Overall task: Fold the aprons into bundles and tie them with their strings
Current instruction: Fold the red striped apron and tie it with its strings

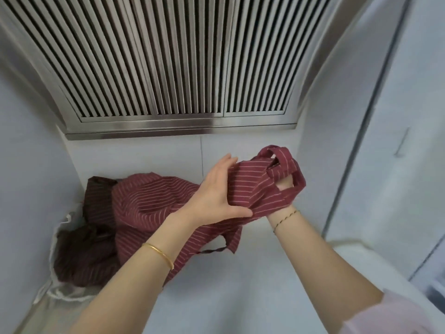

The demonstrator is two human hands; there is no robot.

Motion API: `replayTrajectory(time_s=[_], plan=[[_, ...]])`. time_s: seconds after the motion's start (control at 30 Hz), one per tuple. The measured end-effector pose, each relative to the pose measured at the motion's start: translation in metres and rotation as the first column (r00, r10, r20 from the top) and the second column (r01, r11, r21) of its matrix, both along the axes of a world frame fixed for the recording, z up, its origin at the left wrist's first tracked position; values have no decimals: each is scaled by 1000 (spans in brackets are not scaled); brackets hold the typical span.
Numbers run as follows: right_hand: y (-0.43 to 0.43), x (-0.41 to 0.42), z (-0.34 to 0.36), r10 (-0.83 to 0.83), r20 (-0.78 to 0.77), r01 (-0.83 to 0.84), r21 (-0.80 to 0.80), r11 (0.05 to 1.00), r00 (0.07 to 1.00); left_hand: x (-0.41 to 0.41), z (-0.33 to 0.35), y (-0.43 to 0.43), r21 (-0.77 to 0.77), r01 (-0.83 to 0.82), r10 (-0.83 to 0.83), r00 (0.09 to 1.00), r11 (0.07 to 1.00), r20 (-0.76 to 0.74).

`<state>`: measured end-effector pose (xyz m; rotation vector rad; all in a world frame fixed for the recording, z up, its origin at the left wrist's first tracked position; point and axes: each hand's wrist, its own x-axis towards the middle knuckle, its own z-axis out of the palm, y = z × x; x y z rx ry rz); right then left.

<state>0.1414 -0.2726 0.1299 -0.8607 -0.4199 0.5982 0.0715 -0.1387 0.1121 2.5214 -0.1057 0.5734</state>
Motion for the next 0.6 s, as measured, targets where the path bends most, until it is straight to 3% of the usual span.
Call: replayTrajectory(time_s=[0.13, 0.27, 0.33, 0.43, 0.47, 0.5, 0.53, 0.57, 0.6], plan=[[-63, -16, 13, -33, 15, 32, 57, 998, 999, -5, -6, -62, 136, 42, -64, 984, 990, 167], [-126, -28, 0, -288, -174, 302, 62, 951, 942, -6, -28, -139, 295, 51, -106, 979, 954, 173], [-146, -22, -7, -276, -313, 322, 105, 941, 909, -7, -37, -175, 261, 23, -73, 980, 965, 186], [-180, -21, -10, -512, -313, 569, 121, 814, 800, -11, -39, -203, 64, -55, 40, 976, 996, 213], [-197, -23, -12, -600, -234, 631, 85, 771, 765, -13, -36, -206, -33, -102, 107, 970, 994, 218], [-211, -25, -15, -704, -51, 703, -38, 710, 708, -14, -33, -205, -150, -165, 193, 961, 975, 200], [-225, -24, -23, -739, 233, 774, -193, 603, 633, -15, -31, -201, -277, -227, 272, 952, 934, 138], [-233, -23, -29, -624, 531, 818, -324, 475, 573, -12, -29, -190, -380, -295, 331, 943, 877, 32], [-243, -21, -38, -427, 723, 837, -423, 347, 543, -12, -28, -183, -429, -360, 361, 929, 828, -82]])
